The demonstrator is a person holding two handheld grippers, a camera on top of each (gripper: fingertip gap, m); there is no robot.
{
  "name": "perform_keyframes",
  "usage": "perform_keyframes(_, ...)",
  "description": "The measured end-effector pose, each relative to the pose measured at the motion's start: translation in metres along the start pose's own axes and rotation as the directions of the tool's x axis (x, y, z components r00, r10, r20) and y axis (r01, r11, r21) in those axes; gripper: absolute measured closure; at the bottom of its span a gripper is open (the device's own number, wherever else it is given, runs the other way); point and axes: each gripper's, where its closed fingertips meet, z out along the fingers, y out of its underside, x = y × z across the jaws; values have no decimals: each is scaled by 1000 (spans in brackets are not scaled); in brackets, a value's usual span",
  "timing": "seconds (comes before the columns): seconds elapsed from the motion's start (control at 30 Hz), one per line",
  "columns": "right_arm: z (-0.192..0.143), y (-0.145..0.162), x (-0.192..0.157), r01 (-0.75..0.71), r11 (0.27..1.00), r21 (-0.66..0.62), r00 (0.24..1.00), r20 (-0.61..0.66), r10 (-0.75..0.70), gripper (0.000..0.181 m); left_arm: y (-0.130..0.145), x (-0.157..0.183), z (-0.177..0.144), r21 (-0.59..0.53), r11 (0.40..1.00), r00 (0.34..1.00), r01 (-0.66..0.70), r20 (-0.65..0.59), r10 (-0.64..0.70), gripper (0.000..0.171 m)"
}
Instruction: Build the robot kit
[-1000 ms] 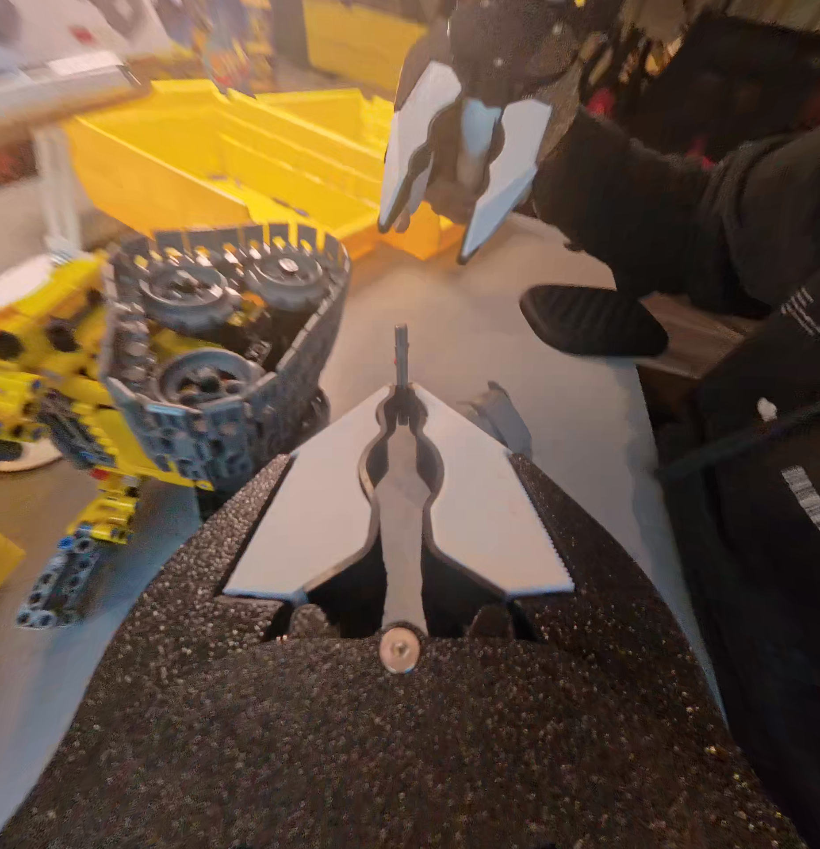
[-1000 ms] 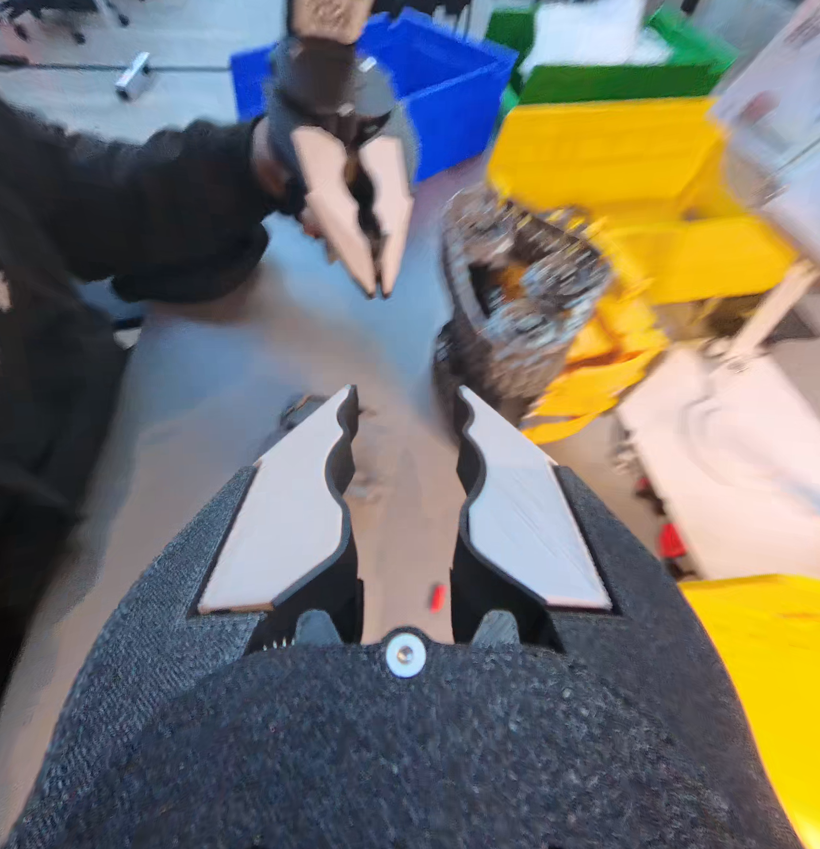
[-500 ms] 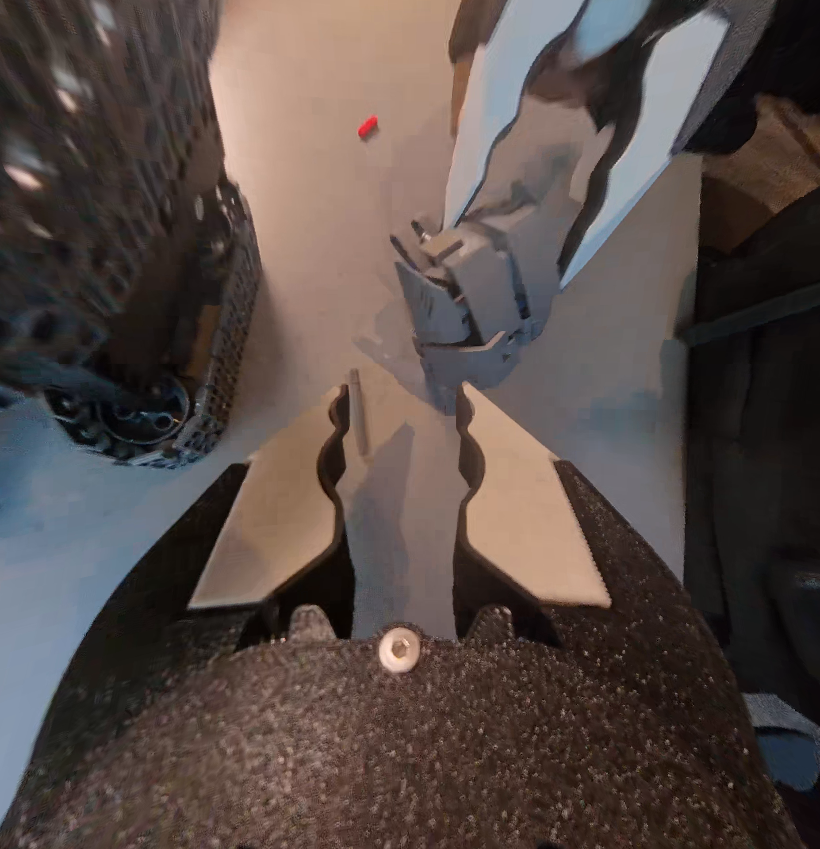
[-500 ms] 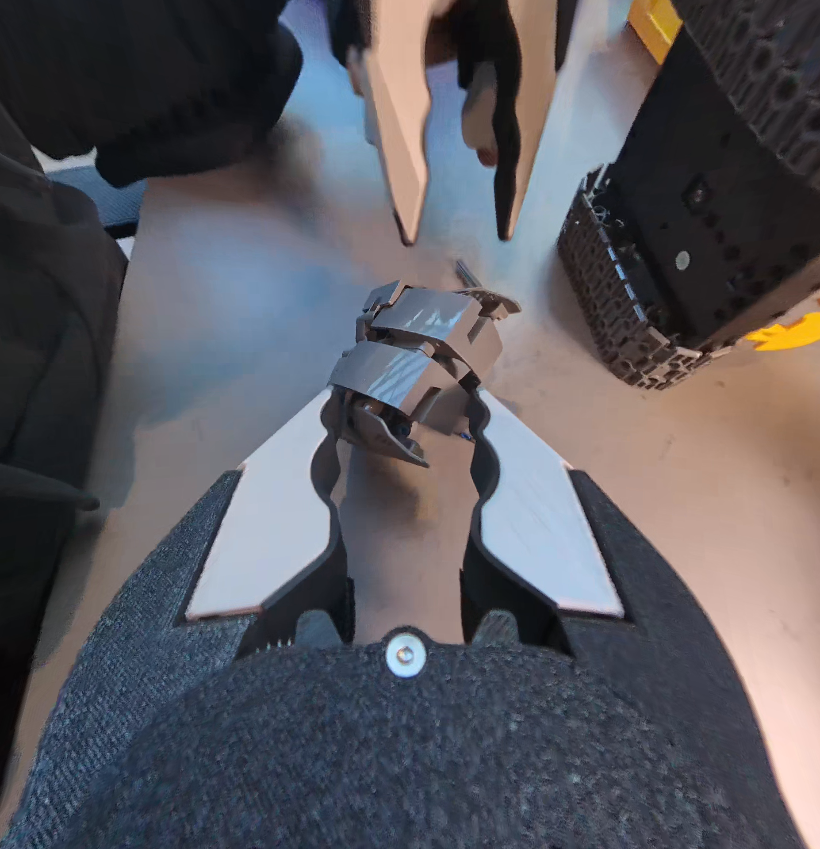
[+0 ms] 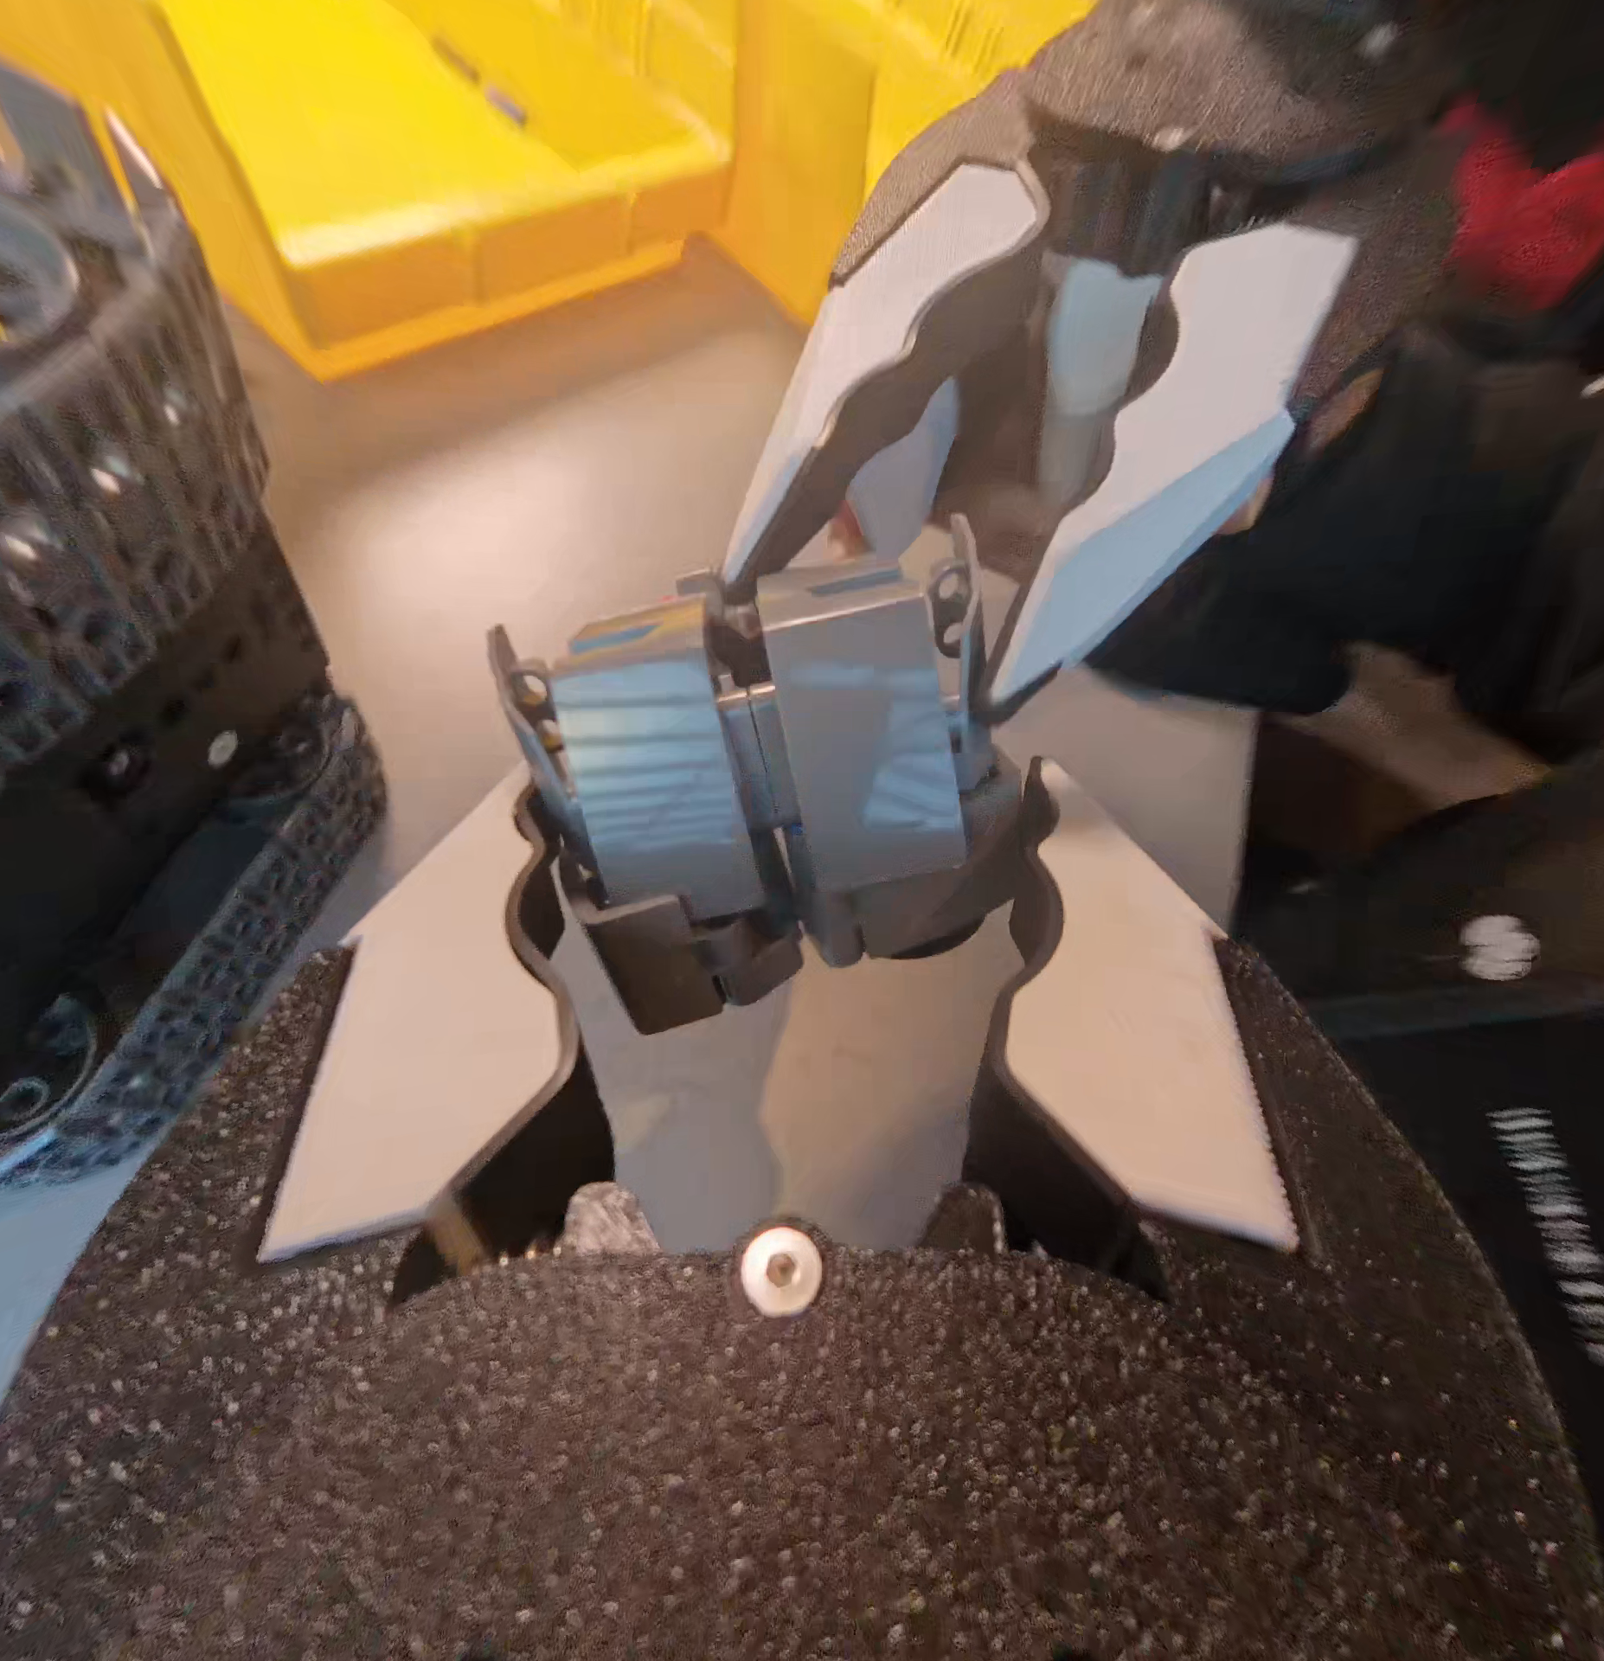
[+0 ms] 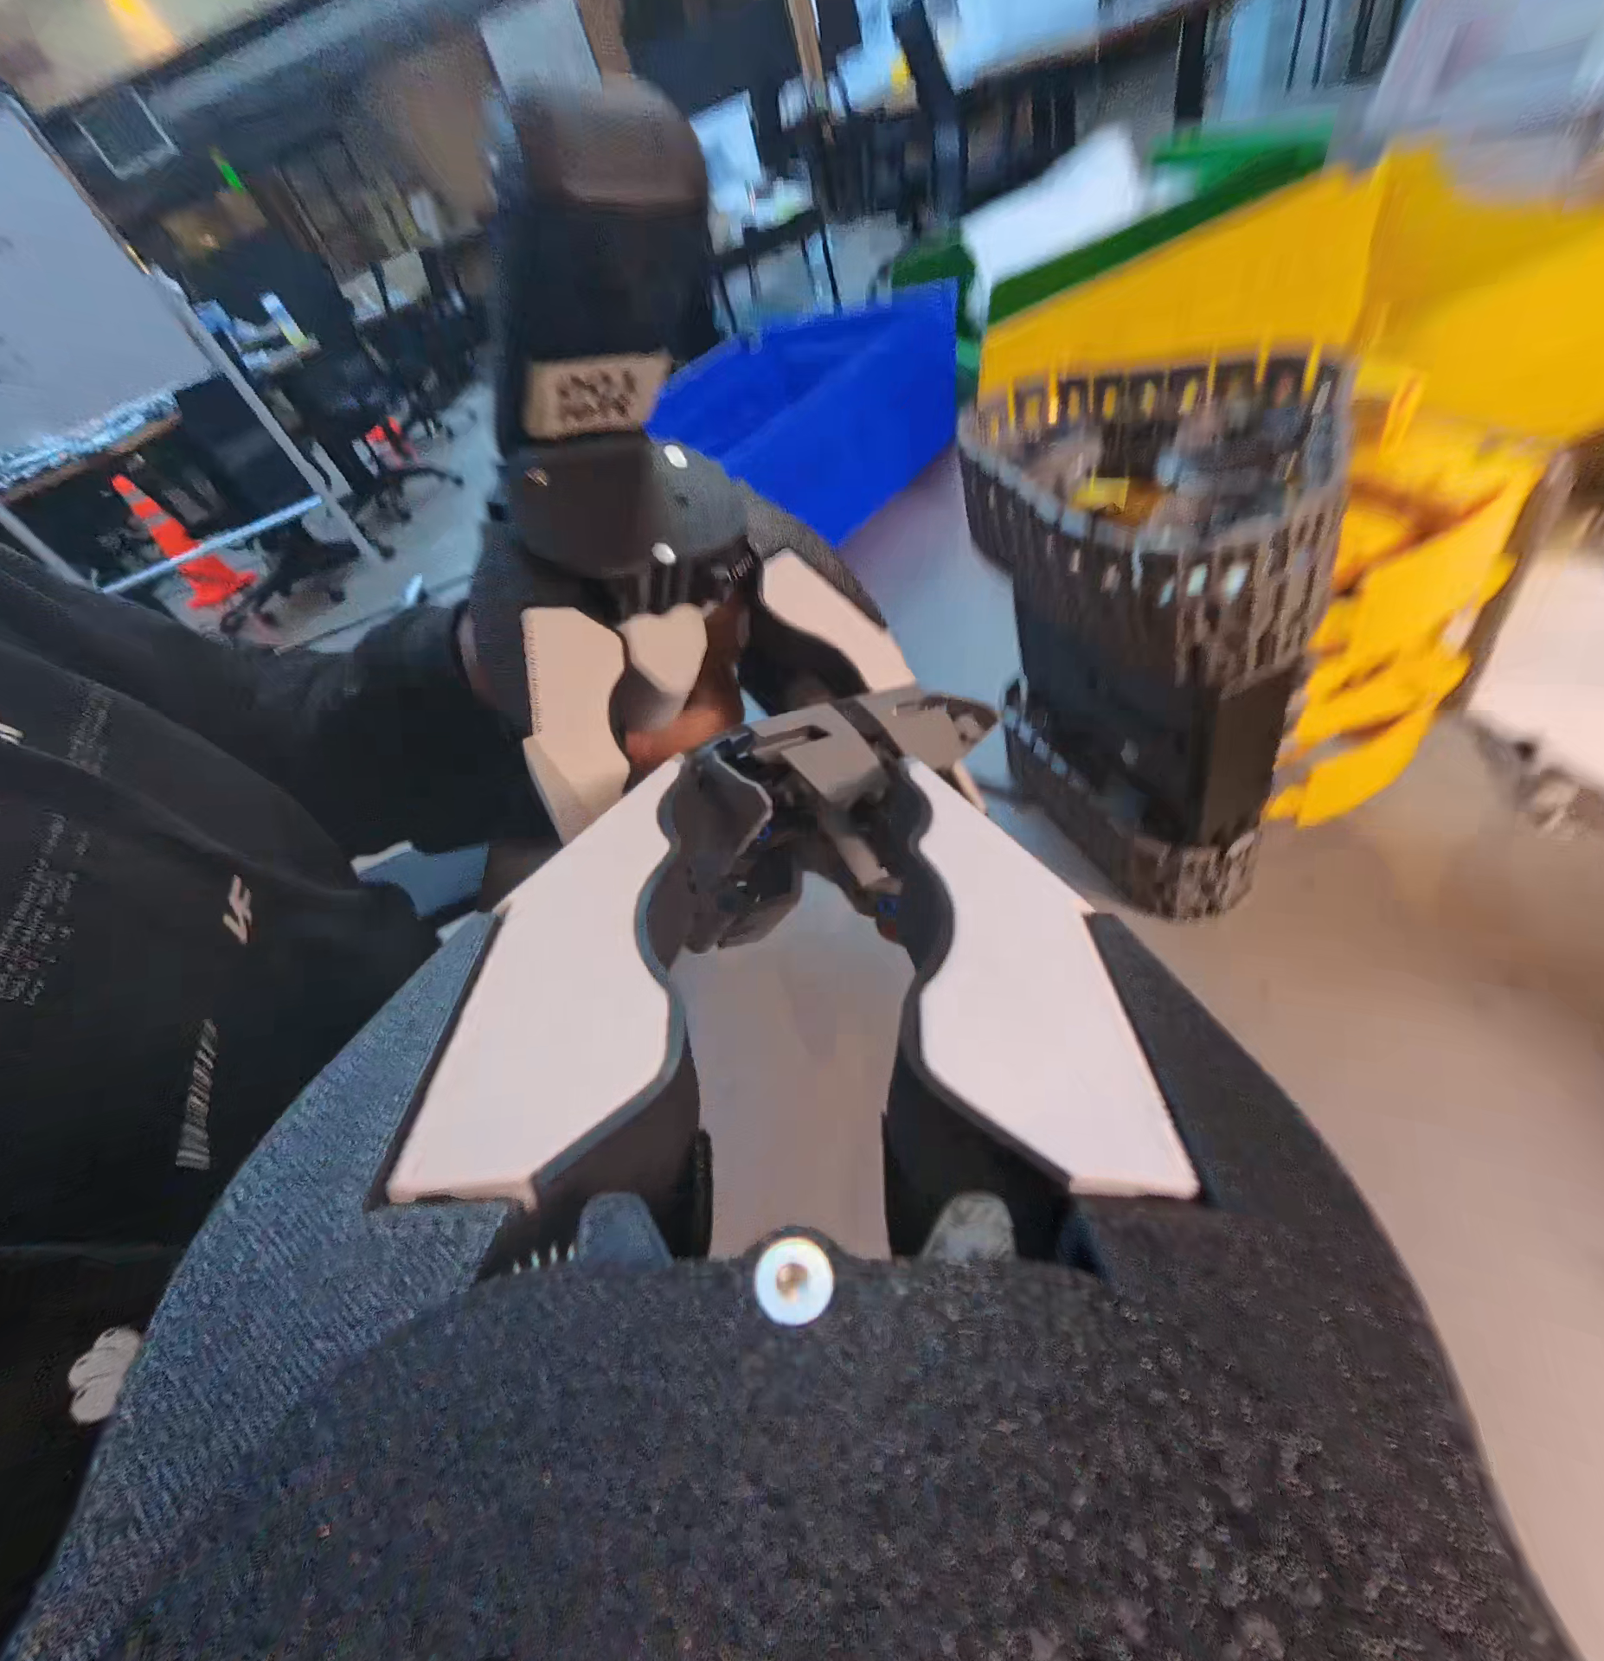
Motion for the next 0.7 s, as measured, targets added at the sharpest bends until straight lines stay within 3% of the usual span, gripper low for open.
perform_keyframes(0.1,-41,-63,-5,287,937,199,954,-145,-261,139,-51,8,-29,172,981,988,86,-144,-61,70)
perform_keyframes(0.17,-64,-91,2,453,864,221,873,-308,-379,157,-89,6,-51,264,953,971,146,-221,-88,70)
perform_keyframes(0.27,-77,-114,23,562,804,192,761,-501,-412,181,-135,-12,-65,305,937,964,170,-248,-95,71)
perform_keyframes(0.37,-67,-123,50,576,799,173,701,-607,-374,181,-170,-28,-65,277,932,933,234,-334,-135,70)
perform_keyframes(0.47,-60,-133,80,605,781,158,622,-706,-339,181,-190,-45,-56,218,923,889,317,-407,-209,70)
perform_keyframes(0.53,-56,-139,90,597,778,196,629,-717,-302,181,-194,-50,-51,172,922,861,345,-448,-239,68)
perform_keyframes(0.7,-47,-139,107,596,780,193,617,-731,-291,181,-191,-61,-42,114,945,871,306,-436,-229,71)
